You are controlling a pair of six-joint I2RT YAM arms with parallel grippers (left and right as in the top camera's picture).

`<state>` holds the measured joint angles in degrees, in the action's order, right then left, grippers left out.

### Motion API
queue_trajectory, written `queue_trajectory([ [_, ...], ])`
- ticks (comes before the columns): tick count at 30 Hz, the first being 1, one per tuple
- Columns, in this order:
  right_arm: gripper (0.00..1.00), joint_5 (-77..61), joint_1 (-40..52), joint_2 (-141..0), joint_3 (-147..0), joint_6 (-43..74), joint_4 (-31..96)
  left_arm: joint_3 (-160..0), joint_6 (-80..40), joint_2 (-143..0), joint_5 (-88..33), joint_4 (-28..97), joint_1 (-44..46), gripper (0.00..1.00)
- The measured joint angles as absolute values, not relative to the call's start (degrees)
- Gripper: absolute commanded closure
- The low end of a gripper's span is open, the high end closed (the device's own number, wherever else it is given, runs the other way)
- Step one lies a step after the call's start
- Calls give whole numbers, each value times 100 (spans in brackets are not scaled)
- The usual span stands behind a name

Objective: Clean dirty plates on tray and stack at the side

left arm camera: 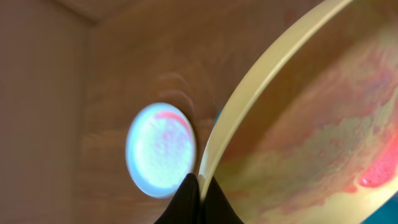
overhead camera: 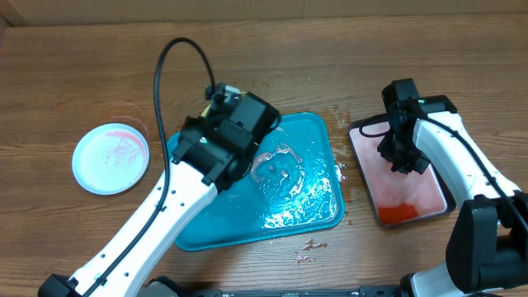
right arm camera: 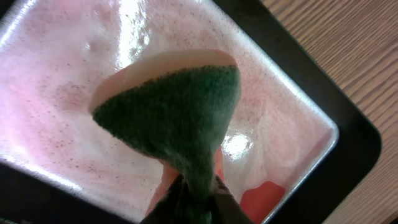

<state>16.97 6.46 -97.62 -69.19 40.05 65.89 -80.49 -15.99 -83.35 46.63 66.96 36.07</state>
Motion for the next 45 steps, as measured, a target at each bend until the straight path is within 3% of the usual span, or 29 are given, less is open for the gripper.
queue_trajectory([
  [9, 86, 1697, 646, -9762, -6845, 4005, 6469, -8106, -1184, -8335, 5771, 6665, 4217, 96],
  [25, 81, 1695, 646, -9762, -6845, 4007, 6241, -8106, -854, -8335, 6289, 6663, 4353, 95],
  [28, 63, 1691, 646, -9762, -6845, 4040, 6173, -8106, -832, -8335, 6329, 6663, 4353, 96],
  [33, 17, 1702, 646, -9762, -6845, 4047, 6071, -8106, -779, -8335, 6414, 6641, 4353, 96],
  [36, 4, 1708, 648, -9762, -6845, 4023, 6055, -8106, -703, -8335, 6440, 6615, 4353, 96],
  [37, 0, 1704, 646, -9762, -6845, 4016, 6055, -8106, -698, -8335, 6458, 6608, 4353, 95],
  [45, 0, 1717, 646, -9762, -6845, 4003, 6055, -8106, -600, -8335, 6499, 6602, 4353, 96],
])
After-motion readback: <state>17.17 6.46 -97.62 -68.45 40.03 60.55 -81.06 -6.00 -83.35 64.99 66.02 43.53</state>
